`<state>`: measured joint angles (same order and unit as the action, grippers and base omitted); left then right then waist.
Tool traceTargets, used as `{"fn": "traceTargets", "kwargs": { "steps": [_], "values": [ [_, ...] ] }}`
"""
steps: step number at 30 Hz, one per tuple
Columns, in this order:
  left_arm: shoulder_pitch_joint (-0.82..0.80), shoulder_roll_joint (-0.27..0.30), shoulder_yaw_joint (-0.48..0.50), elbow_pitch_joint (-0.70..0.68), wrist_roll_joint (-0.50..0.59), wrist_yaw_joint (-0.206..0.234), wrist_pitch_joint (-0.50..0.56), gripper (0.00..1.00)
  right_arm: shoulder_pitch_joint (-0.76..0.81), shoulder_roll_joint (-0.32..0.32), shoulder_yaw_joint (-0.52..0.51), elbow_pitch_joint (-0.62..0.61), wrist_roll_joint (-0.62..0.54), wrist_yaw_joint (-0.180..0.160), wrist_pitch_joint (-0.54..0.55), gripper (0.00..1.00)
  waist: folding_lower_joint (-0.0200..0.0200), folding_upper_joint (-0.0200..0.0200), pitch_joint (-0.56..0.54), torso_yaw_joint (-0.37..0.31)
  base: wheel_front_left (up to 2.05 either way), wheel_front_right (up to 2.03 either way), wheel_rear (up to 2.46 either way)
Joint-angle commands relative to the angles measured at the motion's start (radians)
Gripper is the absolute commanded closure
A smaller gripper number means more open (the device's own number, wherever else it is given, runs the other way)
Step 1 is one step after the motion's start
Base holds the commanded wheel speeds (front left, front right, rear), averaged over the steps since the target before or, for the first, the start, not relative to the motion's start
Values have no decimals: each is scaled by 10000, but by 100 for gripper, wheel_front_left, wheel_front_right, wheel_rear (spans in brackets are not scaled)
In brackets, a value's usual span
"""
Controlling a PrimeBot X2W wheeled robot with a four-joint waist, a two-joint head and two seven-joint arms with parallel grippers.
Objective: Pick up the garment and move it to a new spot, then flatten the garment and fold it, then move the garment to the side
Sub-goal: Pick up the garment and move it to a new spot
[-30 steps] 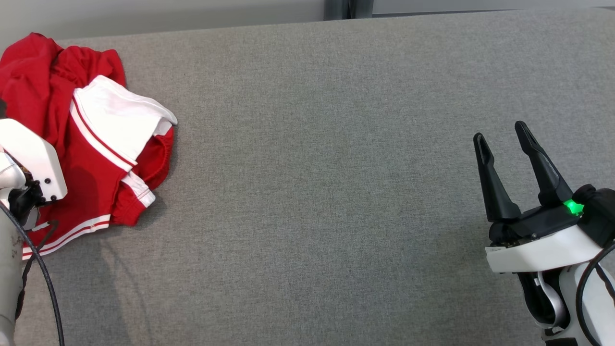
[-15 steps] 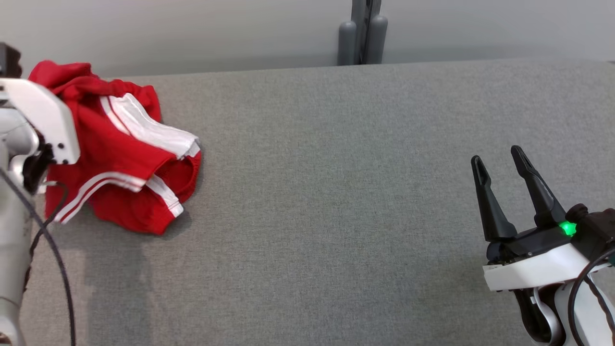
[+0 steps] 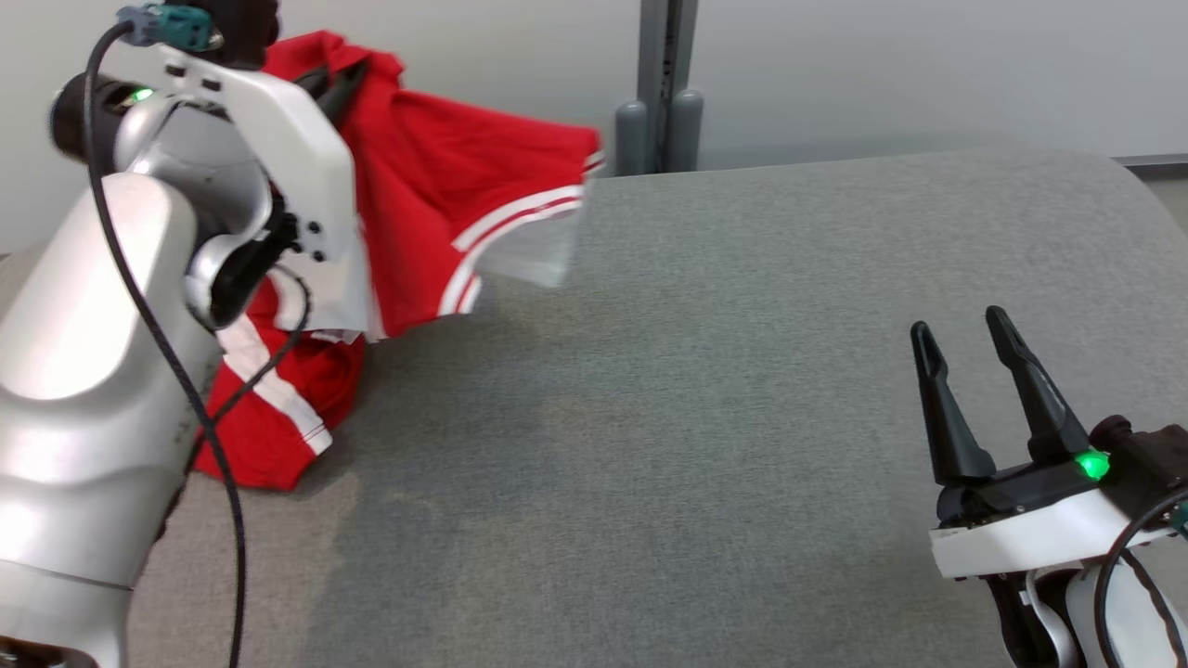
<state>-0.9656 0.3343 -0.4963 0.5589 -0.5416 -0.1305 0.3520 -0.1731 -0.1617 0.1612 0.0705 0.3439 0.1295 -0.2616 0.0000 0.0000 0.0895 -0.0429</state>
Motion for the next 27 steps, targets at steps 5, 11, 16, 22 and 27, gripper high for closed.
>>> {"fn": "traceTargets", "kwargs": {
  "steps": [5,11,16,22,27],
  "values": [
    [369,-544,-126,-1240,-963,8,135,100,172,45,-309,-33,10,23,-54,0,0,0,-116,-545,0,0,0],
    [1026,-1434,-283,-2204,-1731,41,170,100,86,71,-563,-61,35,23,-54,0,0,0,22,-1070,0,0,0],
    [1738,-1793,-732,-2327,-1877,33,98,100,40,18,-621,-112,67,23,-54,0,0,0,177,-1359,0,0,0],
    [2604,-1278,-1223,-1328,-1505,66,-39,90,-38,-79,-720,-132,70,23,-54,0,0,0,326,-1437,0,0,0],
    [2801,-651,-1458,-272,-535,624,-683,0,-108,-110,-713,-93,65,23,-53,0,0,0,387,-1308,0,0,0]
  ]
}}
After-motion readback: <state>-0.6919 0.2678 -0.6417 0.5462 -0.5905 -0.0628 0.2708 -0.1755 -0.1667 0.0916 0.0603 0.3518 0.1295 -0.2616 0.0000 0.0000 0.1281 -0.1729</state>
